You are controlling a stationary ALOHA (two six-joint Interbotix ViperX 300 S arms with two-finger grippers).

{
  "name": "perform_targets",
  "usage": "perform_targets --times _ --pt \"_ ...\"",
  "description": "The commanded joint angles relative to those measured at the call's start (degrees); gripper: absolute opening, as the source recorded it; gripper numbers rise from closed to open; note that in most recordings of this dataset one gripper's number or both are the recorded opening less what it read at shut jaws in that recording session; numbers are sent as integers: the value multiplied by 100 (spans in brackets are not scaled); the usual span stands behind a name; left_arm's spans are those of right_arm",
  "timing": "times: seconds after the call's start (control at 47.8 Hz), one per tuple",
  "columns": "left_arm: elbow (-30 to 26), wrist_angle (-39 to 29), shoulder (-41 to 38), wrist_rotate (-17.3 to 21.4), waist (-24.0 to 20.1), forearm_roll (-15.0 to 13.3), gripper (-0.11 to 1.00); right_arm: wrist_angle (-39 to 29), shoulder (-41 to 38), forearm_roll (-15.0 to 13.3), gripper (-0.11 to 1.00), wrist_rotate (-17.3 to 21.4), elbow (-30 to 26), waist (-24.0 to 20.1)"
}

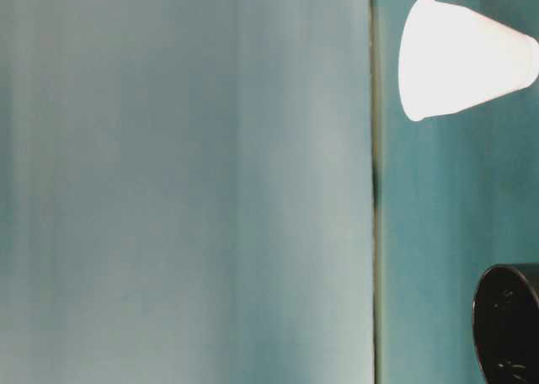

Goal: Put the paper cup into the moved cup holder.
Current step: 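Move the left gripper inward toward the black cup holder and open it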

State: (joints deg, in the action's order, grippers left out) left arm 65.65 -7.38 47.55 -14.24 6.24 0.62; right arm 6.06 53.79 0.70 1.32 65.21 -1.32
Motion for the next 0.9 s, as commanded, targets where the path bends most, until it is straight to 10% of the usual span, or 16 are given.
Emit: perform_targets --times 0.0,0.46,0.878 --pt "-132 0 -246 -9 132 9 0 -18 -53 18 -4 53 -149 -18" --pt "-519 70 -2426 255 211 26 0 -246 -53 18 -4 62 -149 -9" --pt "-466 272 -2637 220 211 26 0 -422 -53 18 -4 62 -149 0"
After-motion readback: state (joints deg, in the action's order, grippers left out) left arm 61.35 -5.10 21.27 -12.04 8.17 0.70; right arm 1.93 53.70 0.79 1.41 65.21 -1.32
